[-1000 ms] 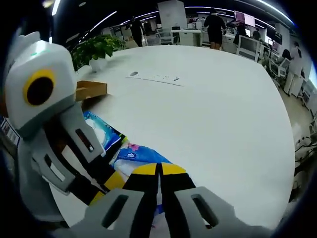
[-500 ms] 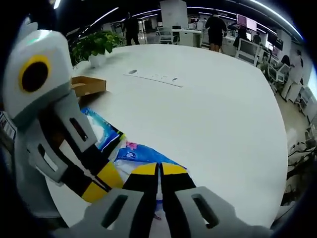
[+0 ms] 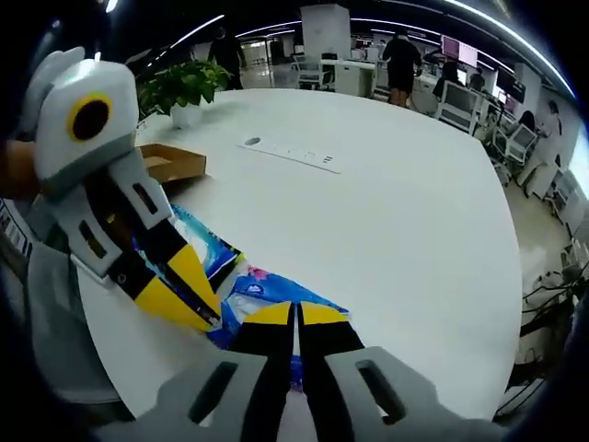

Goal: Operate the shoe box by opening the lid, removing the specified soft item, and placing it in the target area until the item is outside and the box remains undamaged.

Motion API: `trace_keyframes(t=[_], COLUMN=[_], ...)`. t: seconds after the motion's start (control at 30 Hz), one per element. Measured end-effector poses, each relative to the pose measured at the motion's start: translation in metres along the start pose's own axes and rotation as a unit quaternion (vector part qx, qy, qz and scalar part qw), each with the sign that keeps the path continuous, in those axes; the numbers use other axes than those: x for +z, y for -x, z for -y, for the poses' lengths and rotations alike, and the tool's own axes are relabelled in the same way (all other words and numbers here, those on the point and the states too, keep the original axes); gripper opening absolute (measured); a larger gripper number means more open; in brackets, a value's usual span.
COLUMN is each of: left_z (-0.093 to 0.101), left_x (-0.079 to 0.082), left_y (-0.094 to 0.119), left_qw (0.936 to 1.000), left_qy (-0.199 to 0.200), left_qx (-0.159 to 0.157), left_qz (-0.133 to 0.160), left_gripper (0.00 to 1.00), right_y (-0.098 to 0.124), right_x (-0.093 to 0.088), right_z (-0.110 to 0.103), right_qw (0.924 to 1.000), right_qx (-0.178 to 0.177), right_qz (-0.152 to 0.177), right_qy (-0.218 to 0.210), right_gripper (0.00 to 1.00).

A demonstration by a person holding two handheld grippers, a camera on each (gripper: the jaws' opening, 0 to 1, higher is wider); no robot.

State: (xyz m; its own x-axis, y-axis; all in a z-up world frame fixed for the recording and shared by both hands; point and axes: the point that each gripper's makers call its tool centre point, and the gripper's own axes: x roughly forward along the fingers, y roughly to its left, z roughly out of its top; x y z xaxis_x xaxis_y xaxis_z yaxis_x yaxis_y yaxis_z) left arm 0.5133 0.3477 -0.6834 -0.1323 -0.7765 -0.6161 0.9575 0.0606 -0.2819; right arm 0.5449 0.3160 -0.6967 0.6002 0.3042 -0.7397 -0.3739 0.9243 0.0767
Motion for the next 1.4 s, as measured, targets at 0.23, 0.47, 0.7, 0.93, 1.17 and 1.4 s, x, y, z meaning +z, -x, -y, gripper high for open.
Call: trace_keyframes(t=[0.23, 0.47, 0.7, 0.93, 1.17, 1.4], left_z=[-0.001, -0.002, -0.003, -0.005, -0.011, -0.018], left_x=[-0.002, -0.007, -0.022, -0.044, -0.064, -0.086], left_y=[0.029, 0.065, 0.102, 0.141, 0.18, 0.224], left_qw=[0.9997, 0.9986, 0.9967, 0.9942, 0.9895, 0.9819], left_qy=[0.001, 0.002, 0.0, 0.008, 0.017, 0.031], left_qx=[0.019, 0.048, 0.077, 0.103, 0.138, 0.18], left_qz=[0.013, 0.021, 0.024, 0.029, 0.037, 0.051], left_gripper=[0.04, 0.14, 0.23, 0.31, 0.38, 0.46], right_y=[0.015, 0.032, 0.042, 0.045, 0.042, 0.037], right_x=[0.006, 0.017, 0.024, 0.032, 0.042, 0.057], right_z=[-0.013, -0.033, -0.058, -0.089, -0.12, -0.152], right_qw=[0.9999, 0.9992, 0.998, 0.9955, 0.9901, 0.984], right_qx=[-0.006, -0.008, -0.001, 0.019, 0.043, 0.071], right_qz=[0.002, 0.004, -0.006, -0.014, -0.02, -0.012], right_qy=[0.014, 0.039, 0.063, 0.091, 0.132, 0.163], right_gripper=[0.02, 0.11, 0.14, 0.22, 0.27, 0.3])
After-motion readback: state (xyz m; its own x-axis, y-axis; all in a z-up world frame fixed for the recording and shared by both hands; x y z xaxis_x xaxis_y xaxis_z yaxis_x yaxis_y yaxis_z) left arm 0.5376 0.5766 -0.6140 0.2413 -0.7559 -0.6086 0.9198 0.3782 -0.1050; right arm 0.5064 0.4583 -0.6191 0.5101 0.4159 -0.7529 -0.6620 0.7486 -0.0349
